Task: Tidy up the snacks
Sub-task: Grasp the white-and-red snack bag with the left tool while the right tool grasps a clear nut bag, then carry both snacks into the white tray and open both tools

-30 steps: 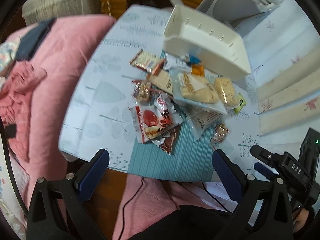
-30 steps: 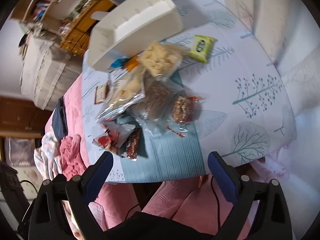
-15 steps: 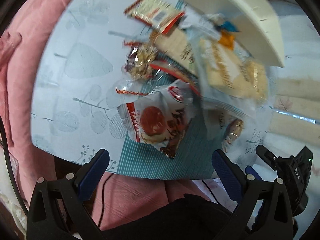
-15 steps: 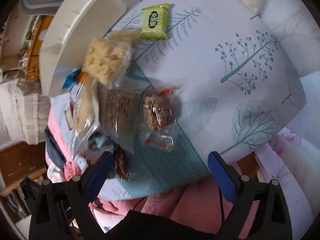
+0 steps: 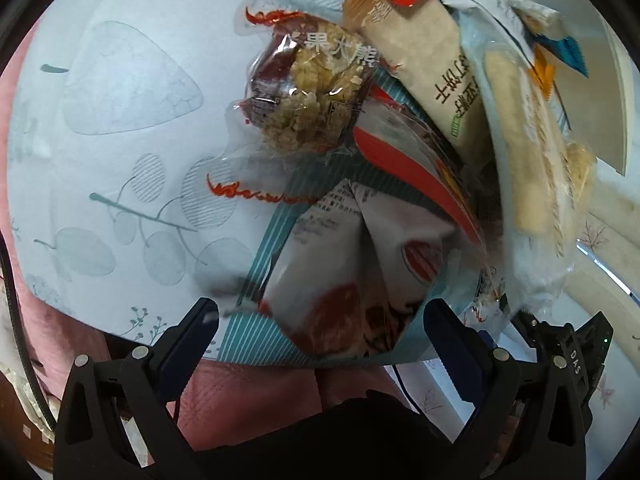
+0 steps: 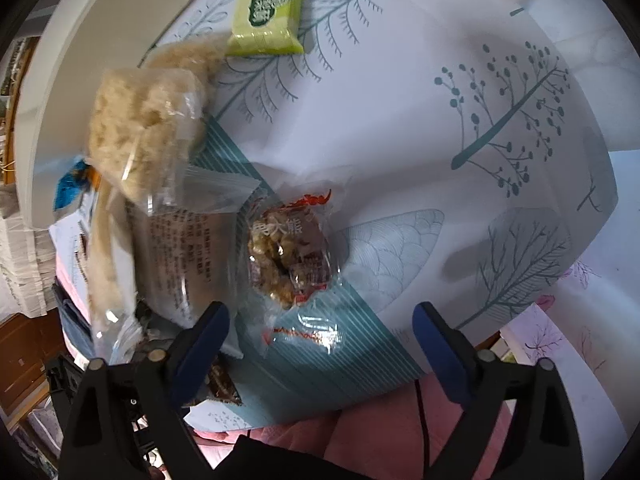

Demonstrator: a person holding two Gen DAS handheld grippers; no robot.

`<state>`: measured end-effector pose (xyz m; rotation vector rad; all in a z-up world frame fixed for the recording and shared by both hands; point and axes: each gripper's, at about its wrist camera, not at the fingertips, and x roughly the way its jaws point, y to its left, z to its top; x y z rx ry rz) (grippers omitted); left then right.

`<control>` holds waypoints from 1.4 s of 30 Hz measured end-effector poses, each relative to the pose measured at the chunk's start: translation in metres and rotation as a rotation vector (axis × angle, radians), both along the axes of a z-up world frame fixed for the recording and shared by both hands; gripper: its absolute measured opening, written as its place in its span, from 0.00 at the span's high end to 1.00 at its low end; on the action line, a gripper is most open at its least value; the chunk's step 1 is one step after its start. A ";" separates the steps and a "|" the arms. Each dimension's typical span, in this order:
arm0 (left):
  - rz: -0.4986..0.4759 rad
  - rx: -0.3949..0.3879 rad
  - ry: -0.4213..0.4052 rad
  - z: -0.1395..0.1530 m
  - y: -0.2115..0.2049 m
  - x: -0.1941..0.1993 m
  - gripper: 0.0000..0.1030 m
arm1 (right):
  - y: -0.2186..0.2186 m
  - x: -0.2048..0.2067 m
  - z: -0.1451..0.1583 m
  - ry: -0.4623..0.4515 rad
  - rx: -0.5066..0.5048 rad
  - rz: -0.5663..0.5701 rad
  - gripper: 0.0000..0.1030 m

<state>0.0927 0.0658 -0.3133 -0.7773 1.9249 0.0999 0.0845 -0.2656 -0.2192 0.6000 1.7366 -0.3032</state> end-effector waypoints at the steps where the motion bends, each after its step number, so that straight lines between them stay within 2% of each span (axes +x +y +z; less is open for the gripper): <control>1: 0.003 -0.004 0.004 -0.004 0.000 0.003 0.01 | -0.003 -0.001 -0.001 0.005 -0.005 0.000 0.13; 4: 0.015 -0.007 0.012 -0.013 0.001 0.006 0.02 | -0.010 -0.003 -0.009 0.013 -0.018 0.006 0.13; 8: 0.068 -0.047 0.020 -0.026 0.005 0.009 0.06 | -0.009 -0.004 -0.020 0.012 -0.034 0.008 0.22; 10: 0.085 -0.059 0.029 -0.032 0.005 0.007 0.14 | -0.007 0.000 -0.023 0.005 -0.034 0.010 0.24; 13: 0.104 -0.072 0.029 -0.038 0.002 0.005 0.20 | -0.004 0.003 -0.027 -0.009 -0.029 0.022 0.31; 16: 0.124 -0.078 0.018 -0.035 0.002 0.002 0.27 | 0.000 0.005 -0.030 -0.019 -0.007 0.039 0.45; 17: 0.127 -0.078 0.015 -0.035 0.003 0.001 0.27 | 0.004 0.007 -0.033 -0.019 -0.003 0.043 0.52; 18: 0.131 -0.077 0.012 -0.032 0.005 -0.008 0.29 | 0.006 0.007 -0.034 -0.018 0.000 0.051 0.53; 21: 0.144 -0.064 0.002 -0.021 0.006 -0.020 0.30 | 0.008 0.008 -0.033 -0.024 -0.010 0.074 0.55; 24: 0.160 -0.056 -0.007 0.003 0.010 -0.029 0.30 | 0.012 0.006 -0.028 -0.036 -0.008 0.094 0.62; 29: 0.179 -0.040 -0.034 0.032 0.008 -0.044 0.30 | 0.012 0.002 -0.017 -0.056 -0.009 0.130 0.63; 35: 0.190 -0.022 -0.060 0.066 0.004 -0.061 0.30 | 0.001 -0.005 0.011 -0.107 -0.009 0.165 0.63; 42: 0.185 -0.046 -0.151 0.117 0.001 -0.078 0.30 | -0.006 -0.005 0.047 -0.171 0.006 0.219 0.63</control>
